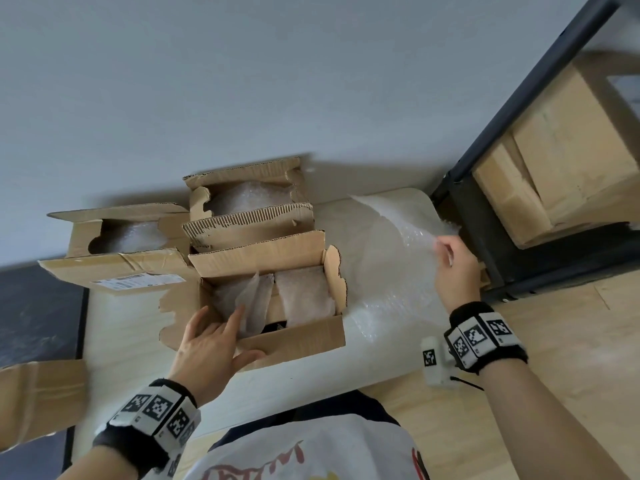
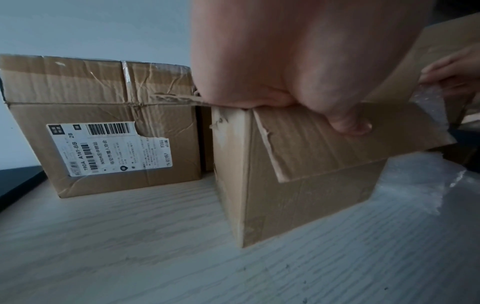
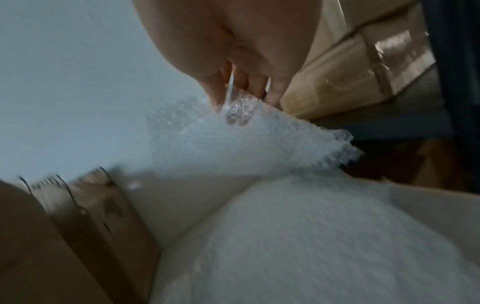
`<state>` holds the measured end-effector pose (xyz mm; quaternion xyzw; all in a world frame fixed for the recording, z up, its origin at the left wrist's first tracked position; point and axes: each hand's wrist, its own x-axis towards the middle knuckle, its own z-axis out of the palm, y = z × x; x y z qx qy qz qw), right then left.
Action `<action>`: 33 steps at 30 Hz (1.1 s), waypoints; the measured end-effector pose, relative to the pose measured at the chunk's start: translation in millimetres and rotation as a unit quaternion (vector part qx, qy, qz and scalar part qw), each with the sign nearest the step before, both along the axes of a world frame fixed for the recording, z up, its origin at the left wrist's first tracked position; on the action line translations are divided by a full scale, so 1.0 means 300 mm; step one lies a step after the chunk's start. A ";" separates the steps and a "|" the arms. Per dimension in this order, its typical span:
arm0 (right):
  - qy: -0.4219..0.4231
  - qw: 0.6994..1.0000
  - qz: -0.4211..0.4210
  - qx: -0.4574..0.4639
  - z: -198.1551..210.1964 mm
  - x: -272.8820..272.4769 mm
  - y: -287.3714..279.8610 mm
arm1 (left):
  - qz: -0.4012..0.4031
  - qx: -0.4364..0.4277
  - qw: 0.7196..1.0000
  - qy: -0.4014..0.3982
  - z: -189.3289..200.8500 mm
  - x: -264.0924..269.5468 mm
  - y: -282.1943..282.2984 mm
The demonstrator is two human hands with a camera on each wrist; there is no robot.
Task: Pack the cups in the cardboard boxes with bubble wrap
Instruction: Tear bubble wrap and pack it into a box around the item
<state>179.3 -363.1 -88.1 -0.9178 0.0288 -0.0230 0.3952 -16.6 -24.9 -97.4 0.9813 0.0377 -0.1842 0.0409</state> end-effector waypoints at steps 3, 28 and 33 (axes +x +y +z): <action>-0.078 0.997 0.007 0.023 0.131 0.006 0.014 | 0.027 -0.024 0.999 0.022 0.012 0.000 -0.013; -0.038 0.923 0.292 0.248 0.660 -0.058 0.192 | 0.138 -0.592 0.782 -0.140 0.637 0.499 0.052; -0.022 0.931 0.333 0.146 0.605 -0.078 0.208 | 0.127 -0.559 0.808 -0.136 0.658 0.487 0.101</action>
